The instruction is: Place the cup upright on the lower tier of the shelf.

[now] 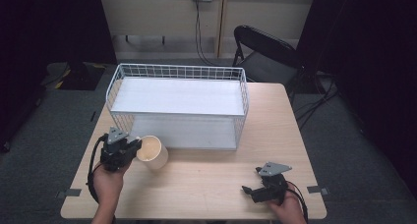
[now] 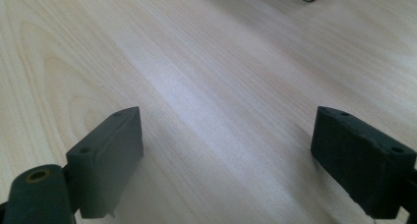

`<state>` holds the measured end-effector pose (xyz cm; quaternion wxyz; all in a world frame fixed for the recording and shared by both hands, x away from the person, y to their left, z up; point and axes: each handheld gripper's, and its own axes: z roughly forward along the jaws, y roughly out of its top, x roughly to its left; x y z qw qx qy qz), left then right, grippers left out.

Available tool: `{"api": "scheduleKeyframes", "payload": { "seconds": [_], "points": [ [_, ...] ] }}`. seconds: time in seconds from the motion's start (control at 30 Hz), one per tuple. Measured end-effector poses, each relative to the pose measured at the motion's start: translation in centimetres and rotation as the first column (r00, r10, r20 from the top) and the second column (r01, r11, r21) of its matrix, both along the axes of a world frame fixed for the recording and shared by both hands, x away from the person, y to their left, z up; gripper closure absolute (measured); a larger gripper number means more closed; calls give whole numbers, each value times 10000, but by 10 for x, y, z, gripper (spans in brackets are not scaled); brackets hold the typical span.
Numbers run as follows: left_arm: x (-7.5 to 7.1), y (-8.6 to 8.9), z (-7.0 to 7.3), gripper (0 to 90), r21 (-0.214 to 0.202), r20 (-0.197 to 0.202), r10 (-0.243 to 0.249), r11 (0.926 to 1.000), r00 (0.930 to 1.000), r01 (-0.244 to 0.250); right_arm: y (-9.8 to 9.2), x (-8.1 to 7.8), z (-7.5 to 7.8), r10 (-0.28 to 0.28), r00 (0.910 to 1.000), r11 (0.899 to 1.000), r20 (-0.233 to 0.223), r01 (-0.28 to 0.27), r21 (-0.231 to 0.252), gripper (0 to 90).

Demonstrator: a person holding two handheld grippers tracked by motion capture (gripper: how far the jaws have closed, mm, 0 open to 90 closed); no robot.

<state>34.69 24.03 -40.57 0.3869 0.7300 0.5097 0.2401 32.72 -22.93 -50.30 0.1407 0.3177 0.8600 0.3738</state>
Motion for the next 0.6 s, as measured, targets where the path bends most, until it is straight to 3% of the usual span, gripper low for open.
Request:
{"api": "scheduleKeyframes", "payload": {
  "seconds": [0.6],
  "points": [
    [12,-15,0,853,92,295,304,9995,9991,-307,0,0,0,-3,10000,10000,-3,3,0,117]
  ]
}}
